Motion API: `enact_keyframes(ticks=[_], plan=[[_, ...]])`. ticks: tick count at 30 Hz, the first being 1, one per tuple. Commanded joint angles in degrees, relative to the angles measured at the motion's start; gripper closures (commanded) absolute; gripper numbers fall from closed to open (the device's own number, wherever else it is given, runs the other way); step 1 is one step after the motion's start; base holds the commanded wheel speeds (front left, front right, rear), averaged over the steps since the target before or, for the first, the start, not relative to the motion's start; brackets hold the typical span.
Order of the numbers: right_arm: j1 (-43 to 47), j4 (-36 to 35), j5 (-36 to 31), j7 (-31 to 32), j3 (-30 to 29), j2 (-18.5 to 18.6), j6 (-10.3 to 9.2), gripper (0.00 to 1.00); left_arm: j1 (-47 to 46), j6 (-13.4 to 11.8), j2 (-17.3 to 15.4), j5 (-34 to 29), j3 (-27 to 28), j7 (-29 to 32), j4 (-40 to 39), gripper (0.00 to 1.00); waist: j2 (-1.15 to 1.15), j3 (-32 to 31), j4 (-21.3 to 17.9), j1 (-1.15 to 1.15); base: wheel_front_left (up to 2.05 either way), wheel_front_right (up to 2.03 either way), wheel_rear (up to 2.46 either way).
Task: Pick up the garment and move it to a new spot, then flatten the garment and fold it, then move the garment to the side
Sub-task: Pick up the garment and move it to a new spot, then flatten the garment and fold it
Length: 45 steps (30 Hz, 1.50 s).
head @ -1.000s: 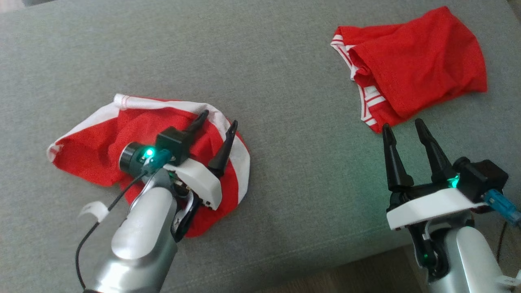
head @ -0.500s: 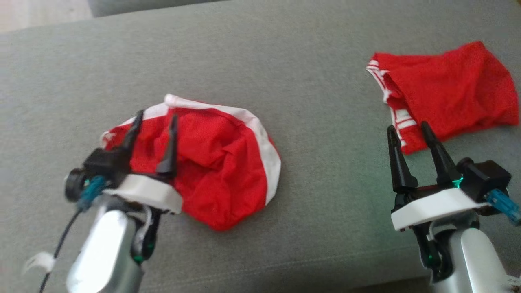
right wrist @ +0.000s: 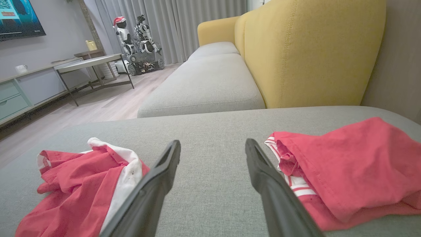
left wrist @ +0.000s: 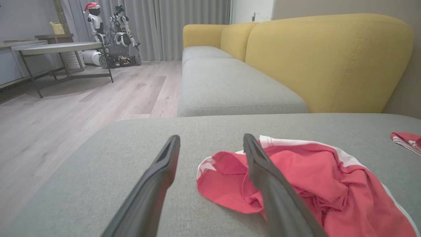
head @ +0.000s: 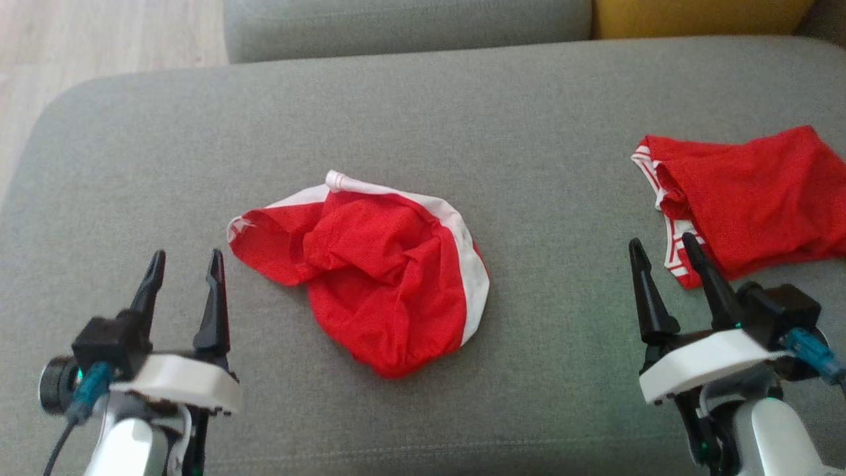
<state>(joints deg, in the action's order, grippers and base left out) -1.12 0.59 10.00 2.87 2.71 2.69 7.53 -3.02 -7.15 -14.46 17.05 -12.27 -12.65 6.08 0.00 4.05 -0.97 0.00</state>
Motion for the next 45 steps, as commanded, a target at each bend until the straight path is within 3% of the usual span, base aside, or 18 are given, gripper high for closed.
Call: enact_keyframes(ticks=[1,12,37,45], plan=[[-0.62,-2.27,-0.31,0.1,1.14,0.19,-0.04,0.0,-1.32,-0.48,-1.55,-0.16,2.09,0.25,-2.64,0.0,0.0,-0.93,0.27,0.0,0.0,0.0,0.0],[2.26,-2.79,0.24,1.14,1.22,0.19,-0.04,0.0,3.67,-1.72,-2.18,-0.06,1.06,3.21,-7.69,0.0,0.0,-3.49,-0.15,0.0,0.0,0.0,0.0],[1.57,-3.21,-0.07,1.51,1.44,0.19,-0.04,0.0,2.85,-2.77,-2.93,0.24,0.63,3.99,-9.4,0.0,0.0,-1.78,0.31,0.0,0.0,0.0,0.0],[-0.13,0.3,-0.04,2.46,7.97,0.19,-0.04,0.0,0.17,-2.42,-2.76,-0.07,-0.26,3.54,-9.69,0.0,0.0,1.57,2.24,0.0,0.0,0.0,0.0]])
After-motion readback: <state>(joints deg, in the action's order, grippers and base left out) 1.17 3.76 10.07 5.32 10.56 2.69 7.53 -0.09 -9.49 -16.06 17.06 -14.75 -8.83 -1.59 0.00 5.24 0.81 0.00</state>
